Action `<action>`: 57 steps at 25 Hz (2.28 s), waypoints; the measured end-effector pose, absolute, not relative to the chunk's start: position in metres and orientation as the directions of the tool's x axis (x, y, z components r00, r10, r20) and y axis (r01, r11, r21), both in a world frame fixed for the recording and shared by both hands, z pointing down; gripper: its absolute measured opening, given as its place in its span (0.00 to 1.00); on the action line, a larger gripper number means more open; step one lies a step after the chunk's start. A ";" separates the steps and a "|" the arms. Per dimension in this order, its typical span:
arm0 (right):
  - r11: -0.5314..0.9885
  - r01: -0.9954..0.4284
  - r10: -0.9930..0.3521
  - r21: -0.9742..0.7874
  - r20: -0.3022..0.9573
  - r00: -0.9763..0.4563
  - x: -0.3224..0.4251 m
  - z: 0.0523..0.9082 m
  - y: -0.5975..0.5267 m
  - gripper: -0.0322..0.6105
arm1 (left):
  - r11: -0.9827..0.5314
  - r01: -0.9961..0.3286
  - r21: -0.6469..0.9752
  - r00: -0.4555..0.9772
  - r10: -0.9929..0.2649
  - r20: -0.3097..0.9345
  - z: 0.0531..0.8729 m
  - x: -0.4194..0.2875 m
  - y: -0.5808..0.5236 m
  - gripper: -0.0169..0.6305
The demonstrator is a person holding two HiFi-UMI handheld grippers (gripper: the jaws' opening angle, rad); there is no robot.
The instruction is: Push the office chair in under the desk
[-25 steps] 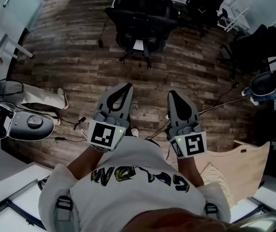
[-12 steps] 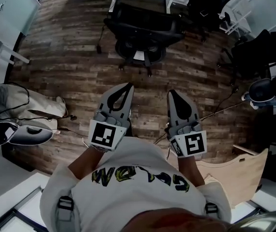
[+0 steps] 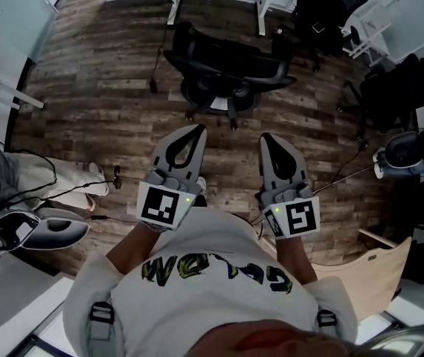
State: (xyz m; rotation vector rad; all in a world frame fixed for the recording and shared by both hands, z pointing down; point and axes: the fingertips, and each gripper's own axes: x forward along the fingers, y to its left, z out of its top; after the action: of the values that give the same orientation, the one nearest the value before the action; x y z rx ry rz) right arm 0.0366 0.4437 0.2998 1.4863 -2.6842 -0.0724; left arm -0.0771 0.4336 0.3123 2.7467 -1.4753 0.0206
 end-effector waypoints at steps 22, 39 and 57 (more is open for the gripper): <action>0.509 -0.808 -0.861 0.298 0.201 -0.468 0.072 0.360 0.374 0.16 | -0.571 -0.800 -0.183 0.542 -0.819 0.186 0.375 -0.098 0.341 0.20; 0.561 -0.548 -0.823 0.621 0.487 -0.291 0.169 0.492 0.237 0.43 | -0.604 -0.524 -0.601 0.346 -0.795 0.498 0.515 -0.151 0.192 0.42; 0.621 -0.413 -0.773 0.666 0.609 -0.180 0.190 0.576 0.148 0.37 | -0.631 -0.336 -0.699 0.309 -0.775 0.551 0.574 -0.150 0.110 0.31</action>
State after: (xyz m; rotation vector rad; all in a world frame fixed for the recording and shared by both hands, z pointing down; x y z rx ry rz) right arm 0.1900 0.1480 0.5759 0.9591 -1.8046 -0.4320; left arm -0.1495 0.1095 0.5737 2.8809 -1.3366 1.7328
